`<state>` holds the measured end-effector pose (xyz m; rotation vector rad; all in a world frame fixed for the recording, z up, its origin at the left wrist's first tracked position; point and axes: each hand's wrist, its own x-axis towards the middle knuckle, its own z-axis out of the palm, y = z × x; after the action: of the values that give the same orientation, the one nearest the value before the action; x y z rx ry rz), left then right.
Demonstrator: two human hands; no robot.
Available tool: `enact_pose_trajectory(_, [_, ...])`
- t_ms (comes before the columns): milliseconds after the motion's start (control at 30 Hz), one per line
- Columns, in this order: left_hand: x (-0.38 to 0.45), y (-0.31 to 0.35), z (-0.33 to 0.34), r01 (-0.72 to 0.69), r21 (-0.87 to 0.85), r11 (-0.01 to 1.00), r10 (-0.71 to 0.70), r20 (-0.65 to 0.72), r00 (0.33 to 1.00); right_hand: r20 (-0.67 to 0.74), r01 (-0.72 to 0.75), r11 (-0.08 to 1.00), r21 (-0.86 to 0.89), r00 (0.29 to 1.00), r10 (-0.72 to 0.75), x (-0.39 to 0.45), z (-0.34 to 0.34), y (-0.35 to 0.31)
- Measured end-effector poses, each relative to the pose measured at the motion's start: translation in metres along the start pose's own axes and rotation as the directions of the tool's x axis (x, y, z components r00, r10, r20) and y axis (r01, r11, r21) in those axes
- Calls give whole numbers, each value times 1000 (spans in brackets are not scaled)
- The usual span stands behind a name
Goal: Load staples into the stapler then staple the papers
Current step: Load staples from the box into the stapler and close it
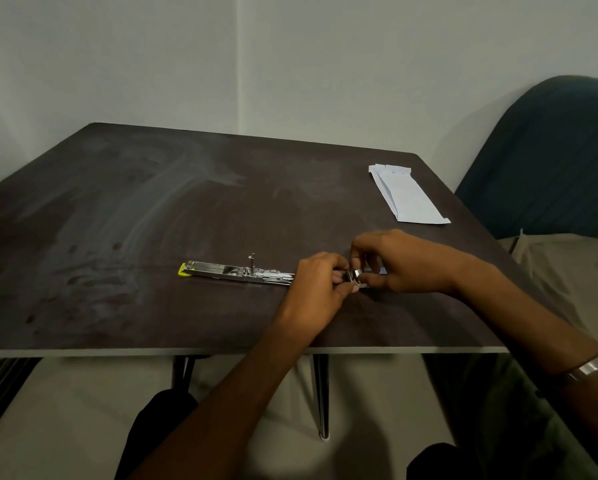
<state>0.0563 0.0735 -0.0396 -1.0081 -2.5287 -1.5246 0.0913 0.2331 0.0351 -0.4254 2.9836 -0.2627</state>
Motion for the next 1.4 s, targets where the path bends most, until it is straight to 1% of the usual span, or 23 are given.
enact_pose_trajectory(200, [0, 0, 0, 1, 1, 1000, -1, 9, 1000, 15, -4, 1000, 4, 1000, 3, 0, 0, 2])
enact_pose_trajectory(500, [0, 0, 0, -10, 1, 1000, 10, 2, 1000, -30, 31, 998, -49, 999, -33, -3, -1, 2])
enact_pose_trajectory(667, [1, -1, 0, -11, -5, 1000, 11, -8, 1000, -11, 35, 998, -49, 999, -36, -4, -1, 3])
enact_pose_trajectory(767, [0, -1, 1, -3, 1, 1000, 3, -13, 1000, 7, 33, 999, -18, 999, -33, -5, -1, 6])
enact_pose_trajectory(933, [0, -1, 1, -3, -6, 1000, 3, -17, 1000, -22, 3, 992, 125, 1000, 0, -7, -1, 9])
enact_pose_trajectory(1033, [0, -1, 1, 2, -18, 1000, -3, -12, 1000, -6, -28, 988, 150, 1000, 30, -8, -1, 10])
enact_pose_trajectory(1133, [-1, 0, 0, 3, -16, 1000, -3, -18, 1000, -4, -41, 992, 123, 999, 42, -8, 0, 11])
enact_pose_trajectory(1267, [-1, -1, 1, 13, -25, 1000, -14, -17, 1000, -30, -57, 998, 27, 998, 58, -5, 2, 12])
enact_pose_trajectory(1400, [-1, -1, 1, 15, -23, 1000, -15, -18, 1000, 14, -65, 998, 0, 998, 65, -2, 1, 10])
